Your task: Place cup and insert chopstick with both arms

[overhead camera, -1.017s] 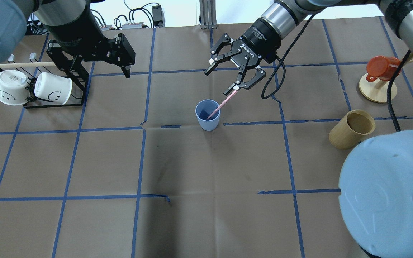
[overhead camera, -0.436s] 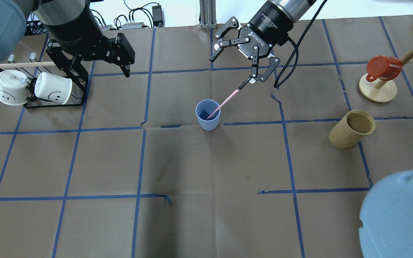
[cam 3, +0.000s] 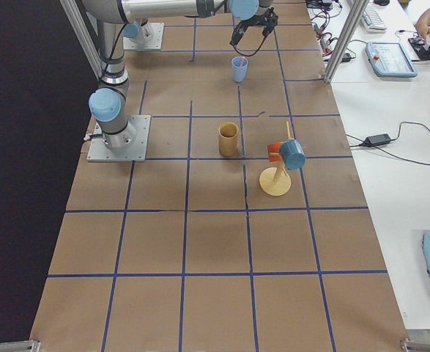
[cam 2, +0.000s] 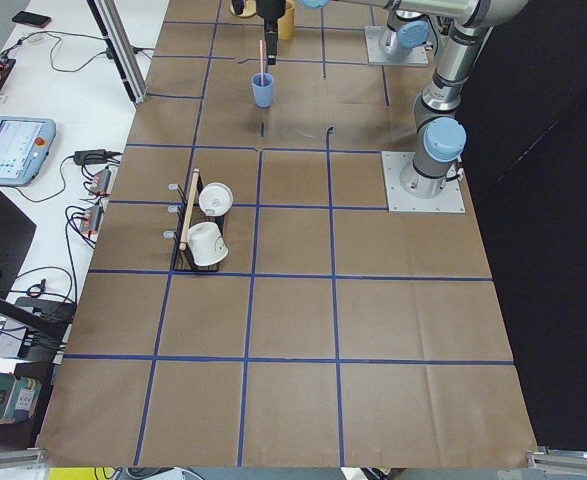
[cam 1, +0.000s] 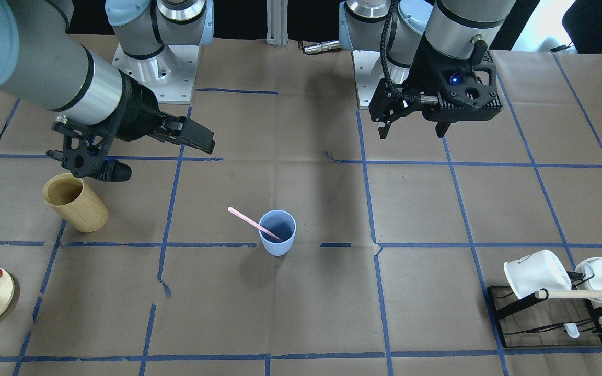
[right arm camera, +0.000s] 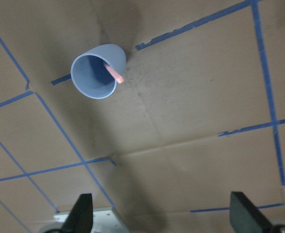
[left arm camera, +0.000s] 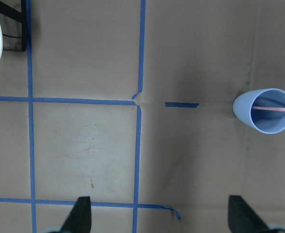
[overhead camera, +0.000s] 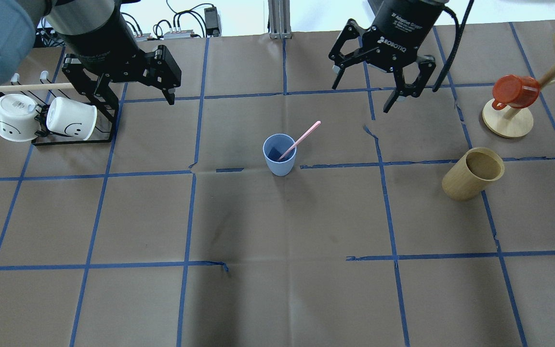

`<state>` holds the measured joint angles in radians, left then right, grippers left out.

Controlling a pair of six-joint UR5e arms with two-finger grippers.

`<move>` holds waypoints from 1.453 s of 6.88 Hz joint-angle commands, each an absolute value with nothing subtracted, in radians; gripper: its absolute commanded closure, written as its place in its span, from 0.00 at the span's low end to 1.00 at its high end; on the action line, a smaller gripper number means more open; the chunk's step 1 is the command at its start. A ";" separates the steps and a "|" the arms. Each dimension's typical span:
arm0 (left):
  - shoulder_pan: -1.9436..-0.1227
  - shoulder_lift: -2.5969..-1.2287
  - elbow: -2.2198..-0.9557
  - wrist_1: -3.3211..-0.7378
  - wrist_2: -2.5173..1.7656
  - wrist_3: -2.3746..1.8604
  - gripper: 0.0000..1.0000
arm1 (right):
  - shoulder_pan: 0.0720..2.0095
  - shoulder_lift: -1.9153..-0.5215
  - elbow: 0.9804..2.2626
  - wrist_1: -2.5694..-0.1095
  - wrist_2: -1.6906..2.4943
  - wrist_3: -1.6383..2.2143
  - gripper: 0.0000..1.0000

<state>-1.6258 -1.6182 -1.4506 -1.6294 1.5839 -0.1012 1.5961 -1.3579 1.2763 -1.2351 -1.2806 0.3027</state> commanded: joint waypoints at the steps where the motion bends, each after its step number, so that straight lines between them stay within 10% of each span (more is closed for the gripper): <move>1: -1.628 -1.617 -1.451 -1.631 1.585 -0.101 0.00 | 1.595 -1.466 1.360 -1.434 -1.451 0.224 0.01; 10: -1.631 -1.640 -1.430 -1.628 1.574 -0.112 0.00 | 1.605 -1.500 1.486 -1.565 -1.563 0.147 0.01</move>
<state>-1.6290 -1.6335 -1.4335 -1.6276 1.5742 -0.1118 1.6056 -1.5043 1.4870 -1.5873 -1.5891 0.1471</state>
